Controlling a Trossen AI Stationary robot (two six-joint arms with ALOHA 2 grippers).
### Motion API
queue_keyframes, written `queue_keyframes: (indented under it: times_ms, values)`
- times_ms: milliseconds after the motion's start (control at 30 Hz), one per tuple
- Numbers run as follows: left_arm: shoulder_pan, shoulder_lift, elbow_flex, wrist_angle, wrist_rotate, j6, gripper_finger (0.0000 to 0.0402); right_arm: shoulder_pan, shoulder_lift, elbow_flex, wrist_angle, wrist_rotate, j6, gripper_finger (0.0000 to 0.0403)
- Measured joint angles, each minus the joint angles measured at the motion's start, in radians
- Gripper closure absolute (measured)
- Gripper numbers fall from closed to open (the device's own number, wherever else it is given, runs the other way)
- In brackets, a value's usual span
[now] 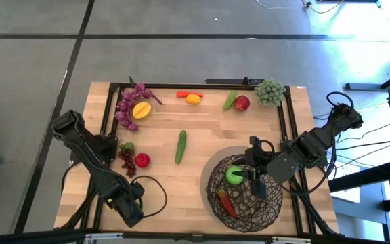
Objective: Build produce basket
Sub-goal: Put the green pear into the wire basket
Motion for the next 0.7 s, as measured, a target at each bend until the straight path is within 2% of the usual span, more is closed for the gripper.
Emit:
queue_keyframes:
  times_ms: [367, 700]
  values:
    - [0.086, -0.001, 0.102, -0.042, -0.026, 0.154, 0.0401, 0.0, 0.0, 0.0, -0.053, 0.0, -0.013, 0.0267]
    - [0.226, -0.001, 0.248, -0.125, -0.098, 0.397, 0.0401, 0.001, 0.0, 0.0, -0.119, 0.0, -0.027, 0.0267]
